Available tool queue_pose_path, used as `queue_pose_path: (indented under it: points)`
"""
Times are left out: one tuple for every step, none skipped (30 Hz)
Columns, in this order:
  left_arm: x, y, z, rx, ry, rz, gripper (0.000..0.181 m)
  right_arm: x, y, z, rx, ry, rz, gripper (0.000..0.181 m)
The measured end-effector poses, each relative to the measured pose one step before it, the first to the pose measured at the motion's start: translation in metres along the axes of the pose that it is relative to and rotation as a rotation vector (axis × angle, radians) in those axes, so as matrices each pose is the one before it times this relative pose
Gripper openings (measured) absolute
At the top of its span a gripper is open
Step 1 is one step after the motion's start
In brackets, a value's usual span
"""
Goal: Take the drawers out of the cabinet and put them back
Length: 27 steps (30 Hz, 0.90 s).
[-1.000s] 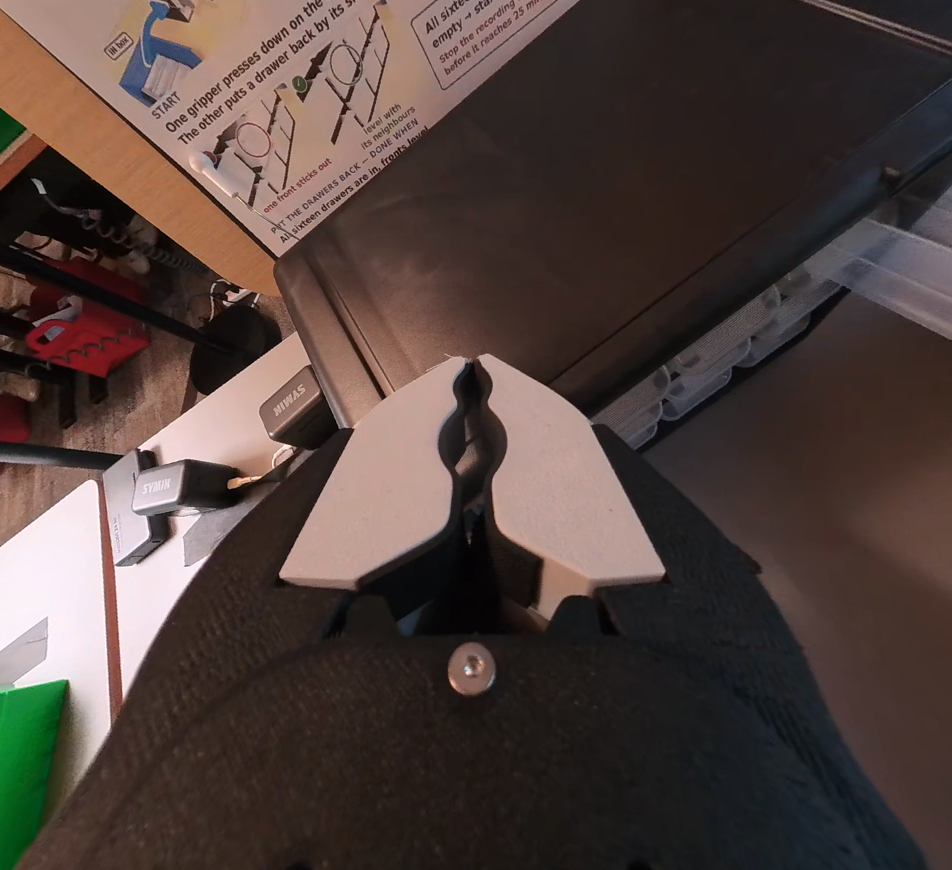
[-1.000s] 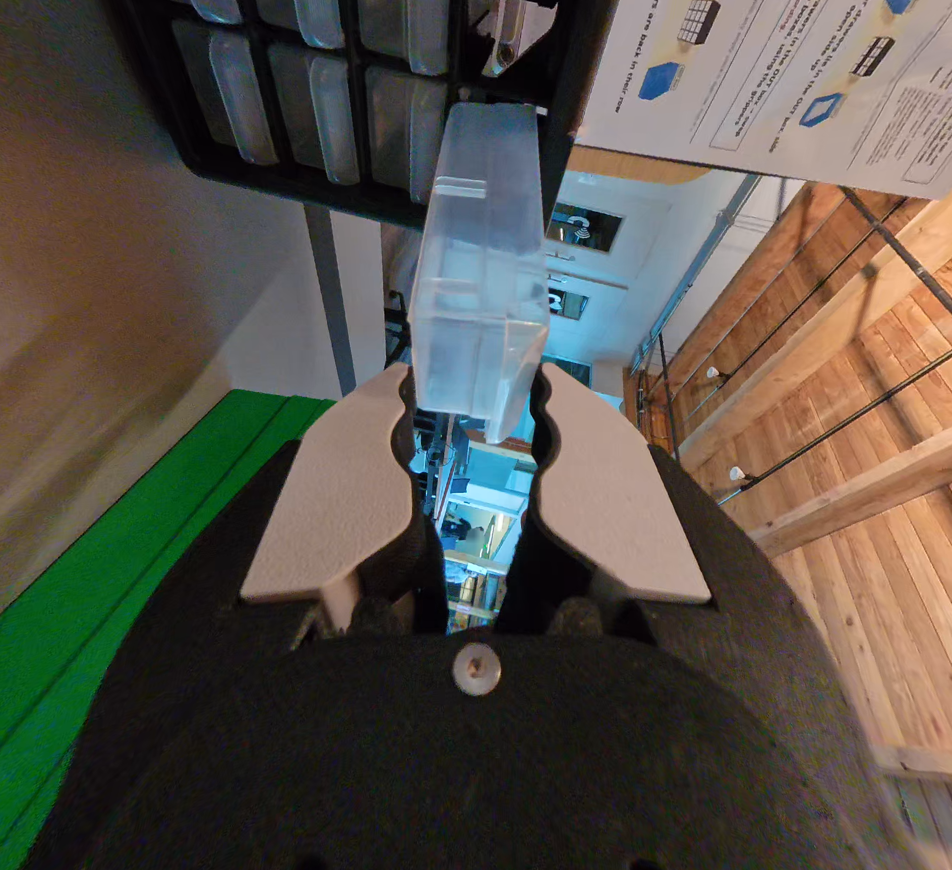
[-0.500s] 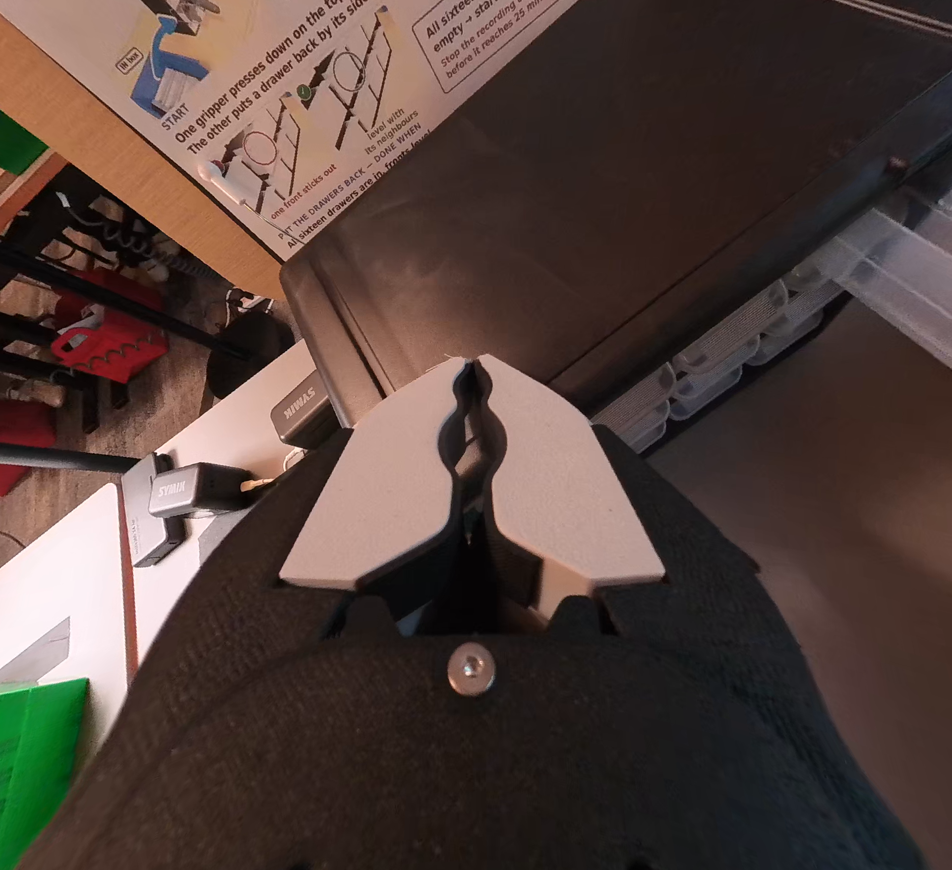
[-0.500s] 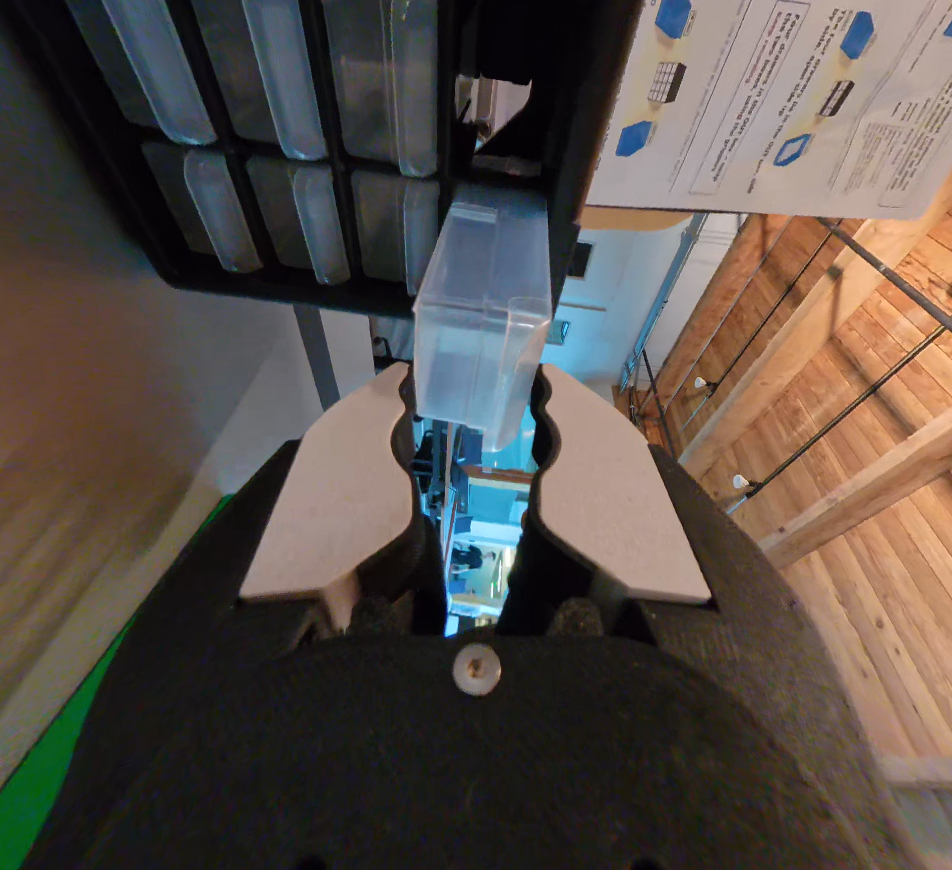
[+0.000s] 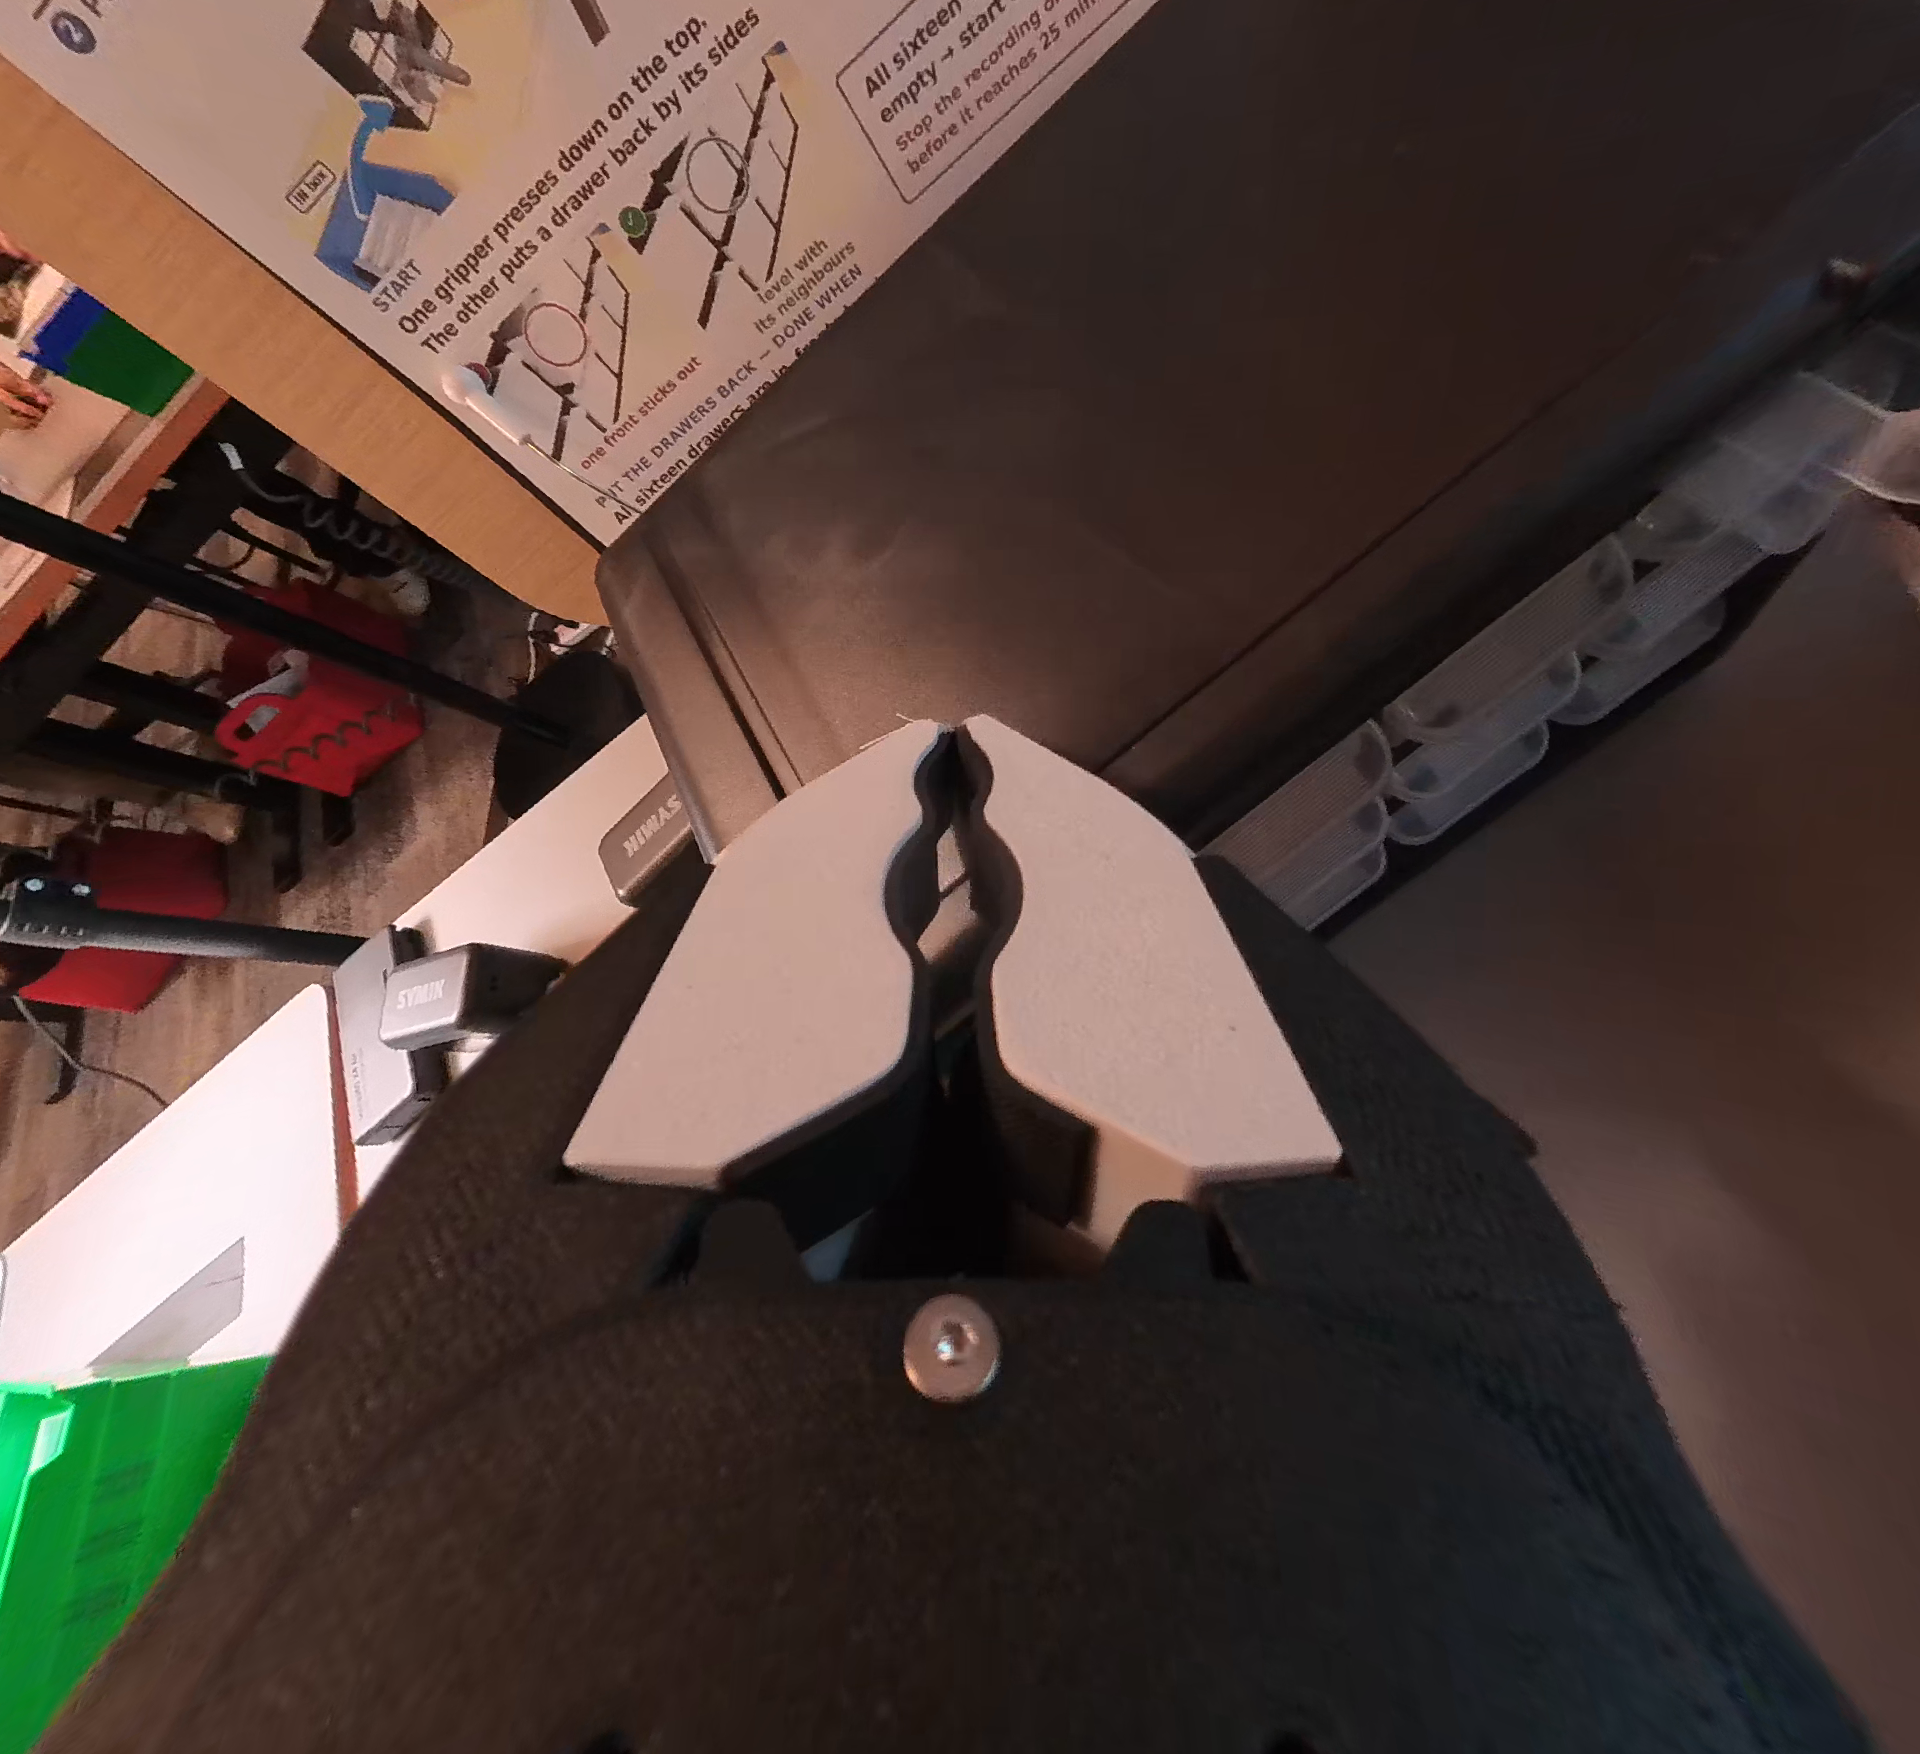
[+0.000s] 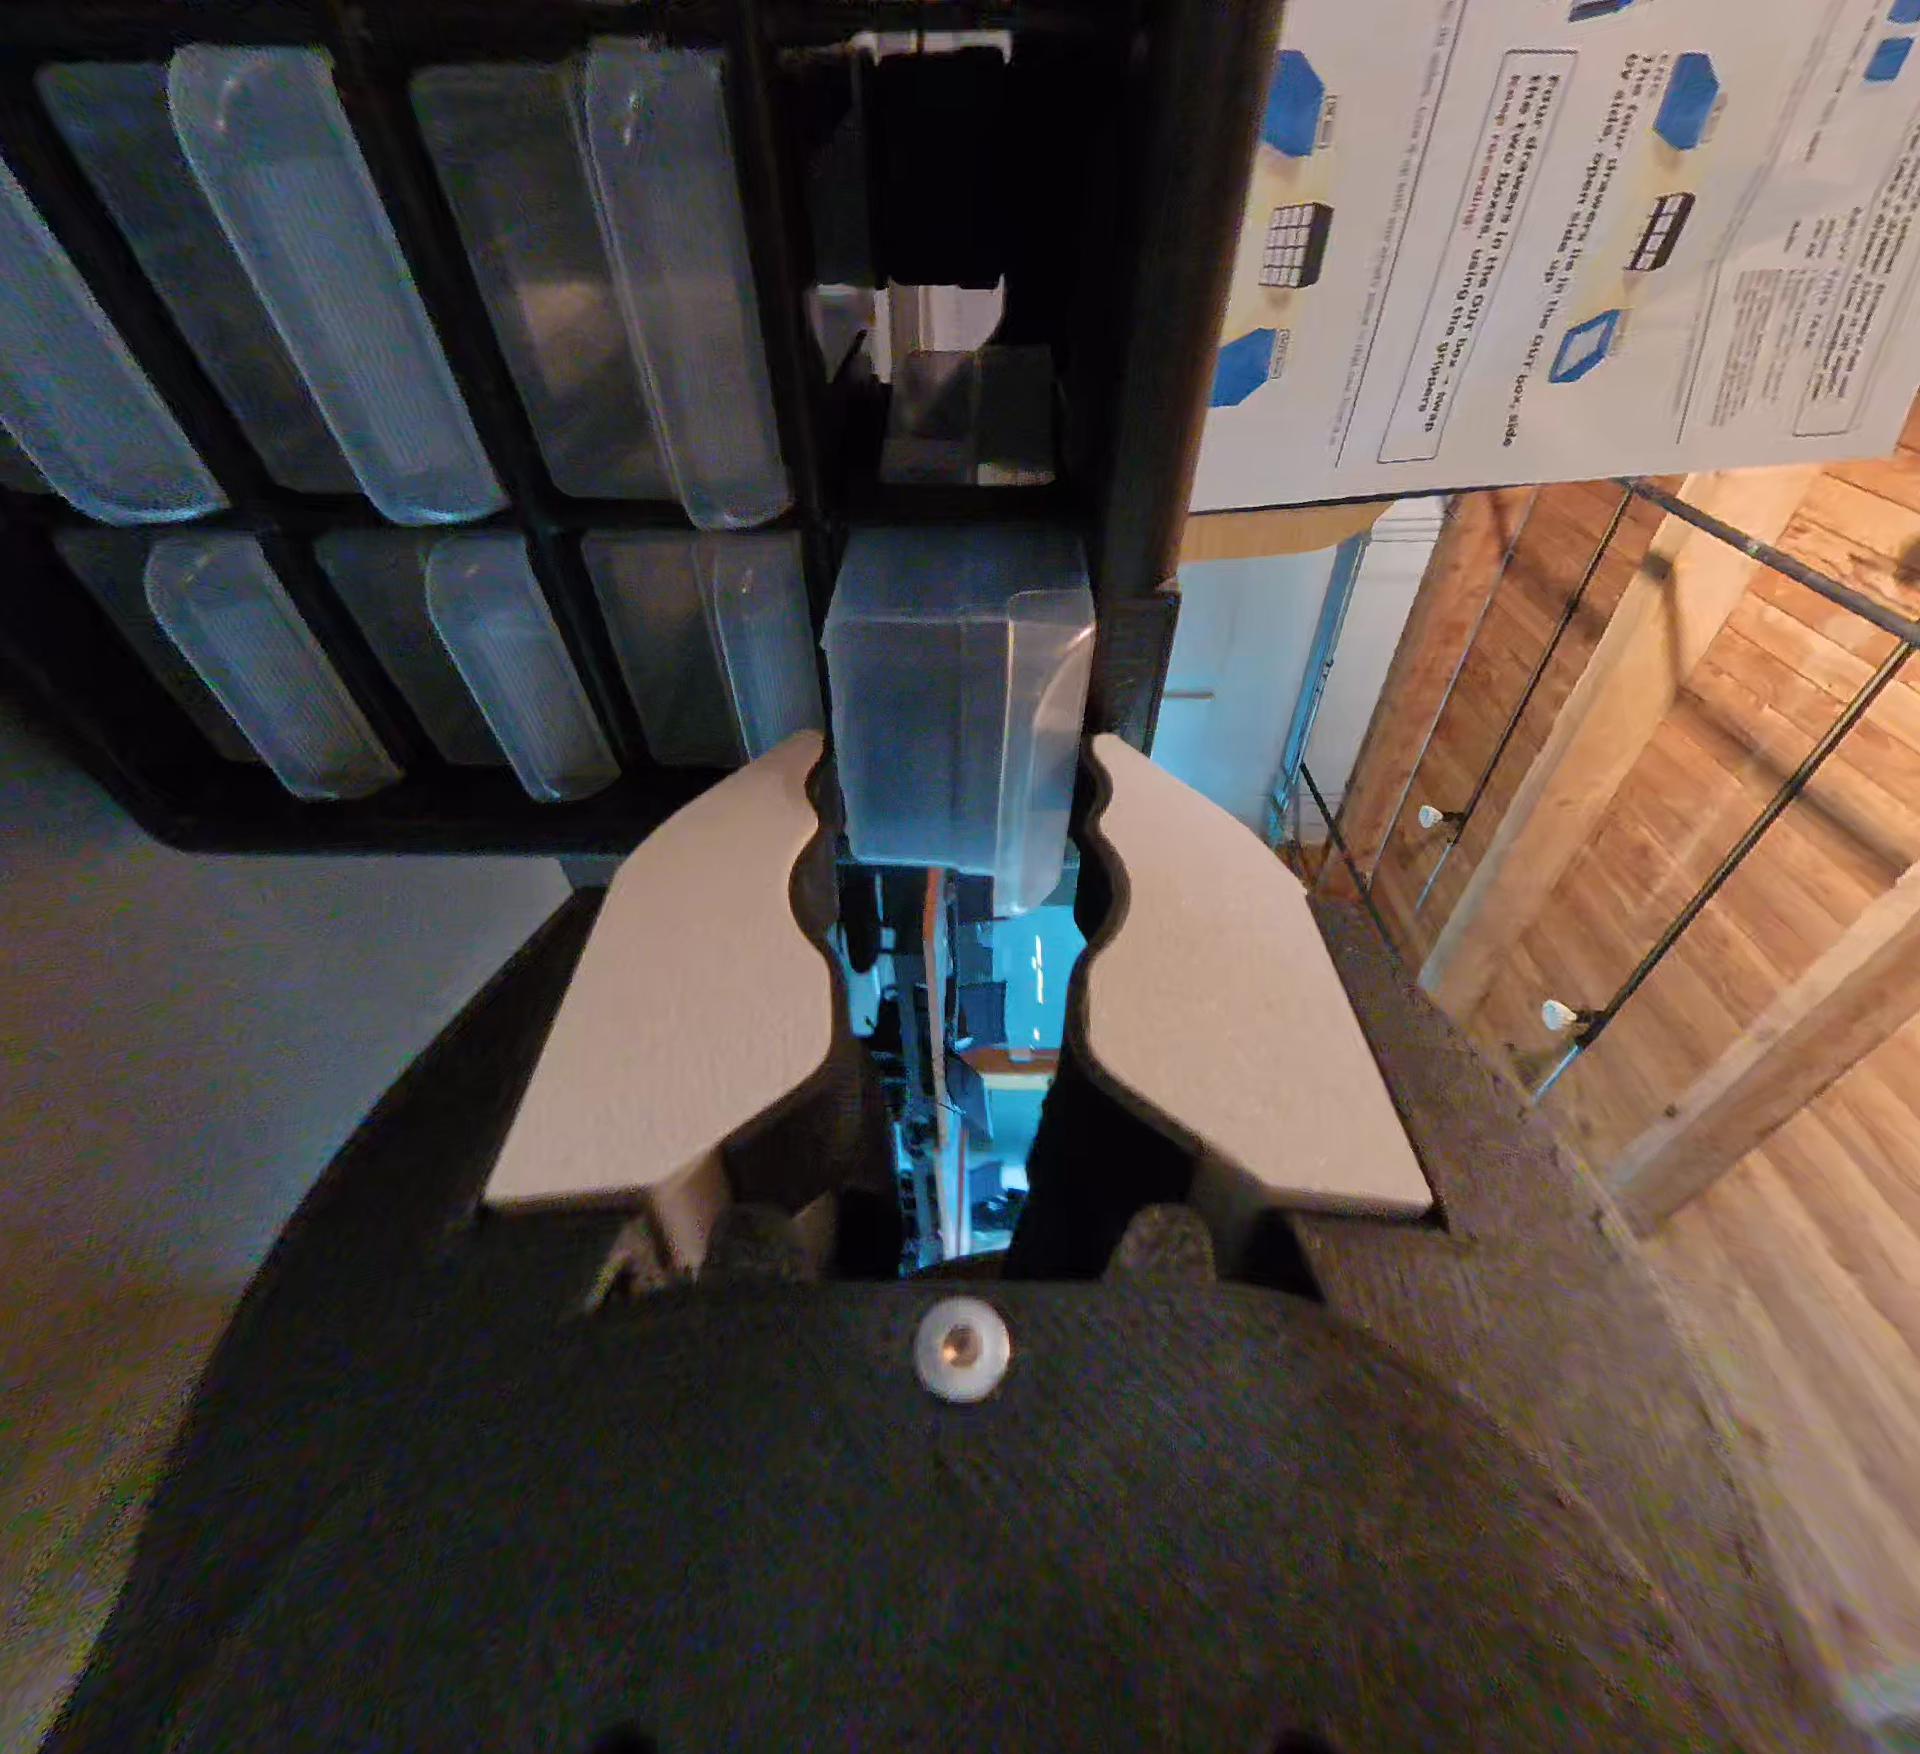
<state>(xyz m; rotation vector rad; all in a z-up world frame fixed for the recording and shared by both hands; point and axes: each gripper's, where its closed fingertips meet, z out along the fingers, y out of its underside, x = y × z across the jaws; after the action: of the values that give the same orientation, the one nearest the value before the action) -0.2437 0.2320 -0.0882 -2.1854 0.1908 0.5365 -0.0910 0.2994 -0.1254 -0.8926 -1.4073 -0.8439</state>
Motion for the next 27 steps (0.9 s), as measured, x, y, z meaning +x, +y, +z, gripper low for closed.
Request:
queue_pose_path:
  points:
    - [0.00000,-0.00002,0.00002,0.0040,-0.0024,-0.0016,0.003,-0.00007,-0.00055,-0.00020,0.0209,0.0058,0.0246,0.043]
    - [-0.00004,0.00011,-0.00018,0.0043,-0.0017,-0.0031,0.002,-0.00031,-0.00076,-0.00047,0.0226,0.0057,0.0187,0.043]
    - [0.00019,0.00014,-0.00067,0.0036,-0.0005,-0.0020,0.002,-0.00065,-0.00032,-0.00070,0.0174,-0.0003,0.0229,0.044]
    - [0.00029,0.00042,-0.00114,0.0033,0.0018,-0.0002,0.002,-0.00326,-0.00050,-0.00121,0.0143,-0.0282,0.0455,0.052]
    - [0.00017,0.00060,-0.00142,0.0073,0.0033,-0.0029,0.002,-0.00266,-0.00065,-0.00190,0.0122,-0.0372,0.0745,0.058]
    - [-0.00012,0.00080,-0.00146,0.0132,0.0050,-0.0084,0.002,-0.00074,-0.00206,-0.00273,0.0238,-0.0360,0.0917,0.062]
    - [-0.00054,0.00111,-0.00140,0.0176,0.0081,-0.0169,0.001,0.00008,-0.00367,-0.00372,0.0371,-0.0394,0.1047,0.061]
    - [-0.00107,0.00125,-0.00145,0.0207,0.0100,-0.0240,0.001,0.00192,-0.00252,-0.00378,0.0300,-0.0351,0.1196,0.059]
    - [-0.00210,0.00162,-0.00192,0.0239,0.0044,-0.0222,0.001,0.00050,-0.00186,-0.00391,0.0214,-0.0500,0.1220,0.056]
    - [-0.00401,0.00129,-0.00261,0.0295,-0.0077,-0.0189,0.006,0.00313,-0.00208,-0.00445,0.0255,-0.0331,0.1191,0.048]
    - [-0.00485,0.00115,-0.00328,0.0371,-0.0112,-0.0199,0.015,0.00447,-0.00266,-0.00469,0.0300,-0.0211,0.1033,0.035]
    - [-0.00491,-0.00033,-0.00387,0.0530,-0.0104,-0.0289,0.021,0.00263,-0.00164,-0.00337,0.0198,-0.0272,0.0862,0.024]
    - [-0.00570,-0.00193,-0.00477,0.0677,-0.0108,-0.0441,0.026,0.00043,0.00258,-0.00033,-0.0112,-0.0305,0.0682,0.020]
    - [-0.00541,-0.00276,-0.00505,0.0708,-0.0021,-0.0546,0.032,0.00020,0.00165,0.00097,-0.0043,-0.0236,0.0398,0.006]
    - [-0.00431,-0.00266,-0.00485,0.0661,0.0084,-0.0623,0.037,-0.00141,0.00278,0.00265,-0.0157,-0.0267,0.0308,0.006]
    - [-0.00376,-0.00116,-0.00418,0.0499,0.0121,-0.0625,0.042,-0.00116,0.00189,0.00362,-0.0090,-0.0193,0.0270,0.007]
    - [-0.00341,0.00134,-0.00284,0.0274,0.0118,-0.0572,0.048,0.00000,0.00092,0.00403,-0.0022,-0.0057,0.0215,0.007]
    - [-0.00218,0.00460,-0.00121,0.0027,0.0161,-0.0472,0.055,0.00042,0.00072,0.00449,-0.0014,0.0030,0.0104,0.008]
    - [-0.00155,0.00756,0.00041,-0.0182,0.0162,-0.0290,0.063,0.00049,0.00122,0.00472,-0.0048,0.0086,-0.0016,0.009]
    - [-0.00284,0.00935,0.00138,-0.0307,0.0021,-0.0126,0.069,0.00050,0.00172,0.00460,-0.0073,0.0122,-0.0077,0.010]
    - [-0.00311,0.00872,0.00197,-0.0232,-0.0058,0.0018,0.076,0.00017,0.00188,0.00407,-0.0074,0.0113,-0.0077,0.012]
    - [-0.00122,0.00636,0.00160,-0.0049,0.0009,0.0065,0.081,-0.00052,0.00243,0.00324,-0.0086,0.0058,-0.0016,0.015]
    - [-0.00012,0.00473,0.00095,0.0032,0.0020,0.0041,0.082,-0.00204,0.00156,0.00160,-0.0008,-0.0082,0.0077,0.024]
    - [-0.00048,0.00481,0.00087,-0.0015,-0.0041,0.0106,0.082,-0.00161,0.00072,-0.00047,0.0086,-0.0092,0.0247,0.032]
    - [-0.00007,0.00498,0.00093,-0.0031,-0.0052,0.0239,0.082,-0.00081,-0.00023,-0.00220,0.0144,-0.0108,0.0380,0.042]
    - [-0.00002,0.00532,0.00089,-0.0048,-0.0070,0.0259,0.082,0.00087,0.00048,-0.00322,0.0088,-0.0066,0.0461,0.053]
    - [0.00105,0.00587,0.00117,-0.0088,-0.0011,0.0219,0.081,0.00151,0.00070,-0.00356,0.0083,-0.0101,0.0511,0.057]
